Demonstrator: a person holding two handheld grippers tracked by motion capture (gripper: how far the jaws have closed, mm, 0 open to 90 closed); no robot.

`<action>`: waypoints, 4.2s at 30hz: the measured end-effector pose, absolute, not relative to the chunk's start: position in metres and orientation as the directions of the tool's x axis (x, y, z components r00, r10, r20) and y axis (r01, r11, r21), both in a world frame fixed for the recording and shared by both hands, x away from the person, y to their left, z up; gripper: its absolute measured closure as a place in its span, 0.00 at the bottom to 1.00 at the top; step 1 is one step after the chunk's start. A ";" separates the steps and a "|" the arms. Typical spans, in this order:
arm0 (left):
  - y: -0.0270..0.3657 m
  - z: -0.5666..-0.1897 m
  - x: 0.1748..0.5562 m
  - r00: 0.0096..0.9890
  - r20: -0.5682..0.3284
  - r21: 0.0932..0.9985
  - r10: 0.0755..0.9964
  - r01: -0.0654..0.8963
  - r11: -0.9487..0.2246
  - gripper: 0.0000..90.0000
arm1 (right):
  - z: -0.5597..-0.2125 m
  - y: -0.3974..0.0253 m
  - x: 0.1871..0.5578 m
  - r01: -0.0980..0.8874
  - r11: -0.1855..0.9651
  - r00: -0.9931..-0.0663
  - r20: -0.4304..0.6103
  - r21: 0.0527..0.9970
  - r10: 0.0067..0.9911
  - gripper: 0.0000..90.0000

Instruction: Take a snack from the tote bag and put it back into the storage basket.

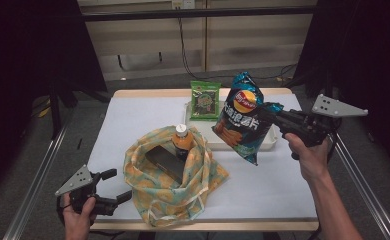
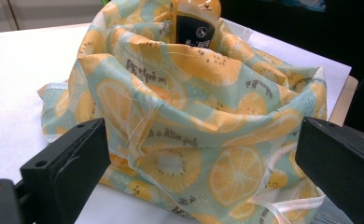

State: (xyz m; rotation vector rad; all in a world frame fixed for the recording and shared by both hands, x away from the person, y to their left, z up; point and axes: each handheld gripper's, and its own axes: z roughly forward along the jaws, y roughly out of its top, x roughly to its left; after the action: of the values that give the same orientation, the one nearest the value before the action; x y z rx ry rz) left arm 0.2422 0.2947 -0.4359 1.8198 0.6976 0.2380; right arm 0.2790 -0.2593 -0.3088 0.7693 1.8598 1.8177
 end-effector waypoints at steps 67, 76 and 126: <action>0.297 -0.440 0.246 0.797 -0.186 0.907 0.575 0.364 -0.210 0.03 | -0.393 -0.293 0.456 0.322 0.116 -0.538 0.081 0.940 0.839 0.86; 0.295 -0.440 0.247 0.805 -0.182 0.905 0.565 0.361 -0.223 0.03 | -0.400 -0.299 0.462 0.345 0.119 -0.487 0.069 0.931 0.870 0.78; 0.293 -0.439 0.248 0.809 -0.182 0.909 0.558 0.355 -0.218 0.03 | -0.439 -0.261 0.431 0.519 0.199 -0.637 0.220 0.831 0.739 1.00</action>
State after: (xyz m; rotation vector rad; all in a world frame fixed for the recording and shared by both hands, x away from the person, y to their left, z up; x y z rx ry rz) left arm 0.2478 0.2931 -0.4388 1.8329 0.6971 0.2178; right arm 0.4314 -0.2607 -0.4391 1.2040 2.2452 1.4111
